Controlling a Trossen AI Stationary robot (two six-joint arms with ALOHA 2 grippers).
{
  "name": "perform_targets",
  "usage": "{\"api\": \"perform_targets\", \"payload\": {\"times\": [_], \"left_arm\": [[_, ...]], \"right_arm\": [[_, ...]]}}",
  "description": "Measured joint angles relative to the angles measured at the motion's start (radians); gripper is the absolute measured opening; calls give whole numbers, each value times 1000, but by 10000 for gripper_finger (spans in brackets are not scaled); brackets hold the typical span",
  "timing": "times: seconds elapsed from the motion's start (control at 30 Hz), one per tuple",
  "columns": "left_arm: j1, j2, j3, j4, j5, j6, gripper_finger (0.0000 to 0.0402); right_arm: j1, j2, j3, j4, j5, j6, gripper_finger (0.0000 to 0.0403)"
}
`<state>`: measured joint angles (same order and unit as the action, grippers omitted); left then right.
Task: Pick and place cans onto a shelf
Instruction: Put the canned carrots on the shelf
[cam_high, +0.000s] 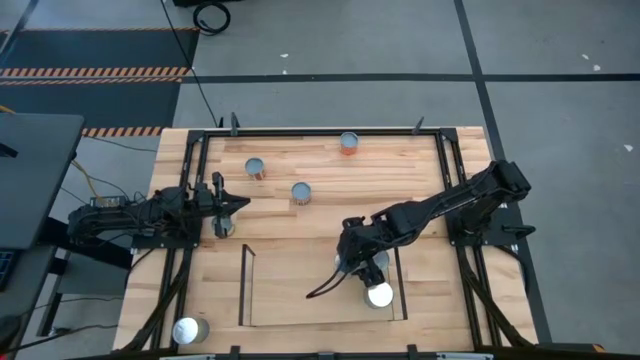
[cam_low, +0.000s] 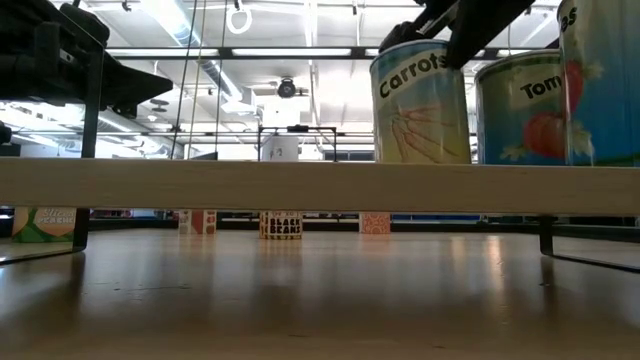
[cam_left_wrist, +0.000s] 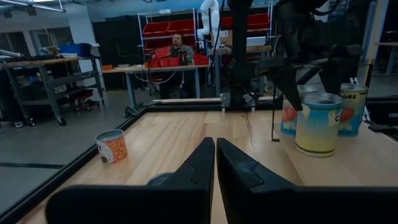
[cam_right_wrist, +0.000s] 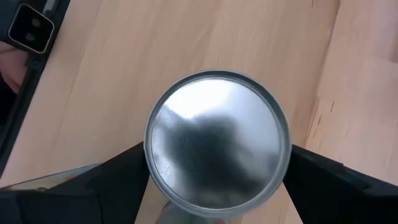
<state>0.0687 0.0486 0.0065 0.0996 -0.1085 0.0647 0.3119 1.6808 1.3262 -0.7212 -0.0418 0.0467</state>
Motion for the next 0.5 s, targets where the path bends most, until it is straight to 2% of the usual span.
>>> {"api": "perform_targets", "payload": {"times": [0.5], "left_arm": [[0,0,0,0,0,0,25]], "right_arm": [[-1,2,0,0,-3,5,345]]}}
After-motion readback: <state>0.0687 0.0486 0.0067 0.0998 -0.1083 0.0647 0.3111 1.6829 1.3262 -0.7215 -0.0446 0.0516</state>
